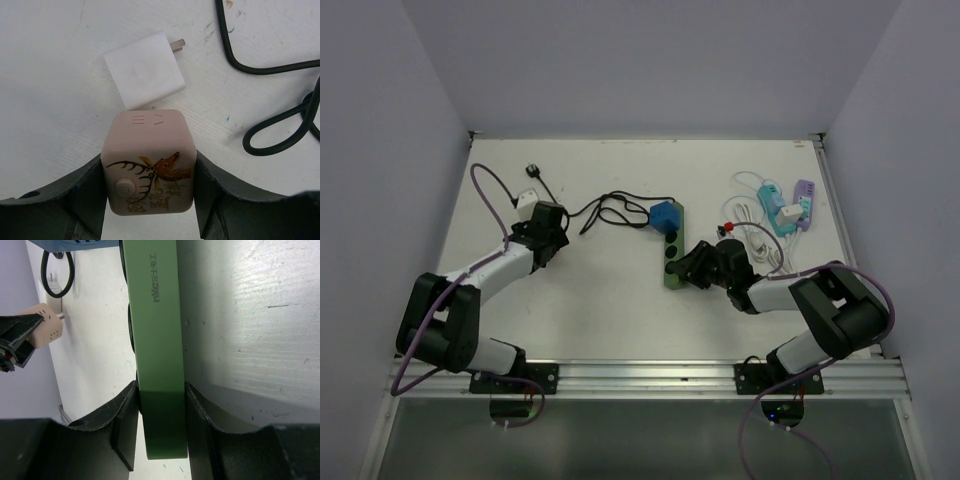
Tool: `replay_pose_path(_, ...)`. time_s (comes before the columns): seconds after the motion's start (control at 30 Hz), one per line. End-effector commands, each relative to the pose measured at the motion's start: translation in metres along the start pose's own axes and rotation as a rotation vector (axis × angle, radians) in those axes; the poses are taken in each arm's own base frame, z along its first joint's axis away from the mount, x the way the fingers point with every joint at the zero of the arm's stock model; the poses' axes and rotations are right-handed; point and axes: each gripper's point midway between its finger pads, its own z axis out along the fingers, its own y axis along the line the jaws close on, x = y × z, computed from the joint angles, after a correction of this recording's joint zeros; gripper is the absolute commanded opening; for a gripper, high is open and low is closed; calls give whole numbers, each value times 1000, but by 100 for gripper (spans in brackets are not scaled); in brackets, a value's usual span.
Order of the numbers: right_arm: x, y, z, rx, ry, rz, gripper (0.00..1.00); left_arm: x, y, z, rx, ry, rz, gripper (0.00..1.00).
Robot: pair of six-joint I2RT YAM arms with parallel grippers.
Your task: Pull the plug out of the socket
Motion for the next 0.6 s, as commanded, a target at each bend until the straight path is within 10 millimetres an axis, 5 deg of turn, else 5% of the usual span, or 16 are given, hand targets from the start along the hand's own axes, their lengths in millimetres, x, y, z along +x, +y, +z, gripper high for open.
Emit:
replay_pose_path(0.0,45,-107,-25,389,135,-10,0,-24,-10,7,38,-97,-60,44)
replay_pose_path(0.37,43,-84,-27,356,147,-105,0,-11,-5,-7,86,-61,-83,94)
replay_pose_path(0.57,49,-76,-27,347,191,-139,0,-21,-26,-36,234,-30,-119,100)
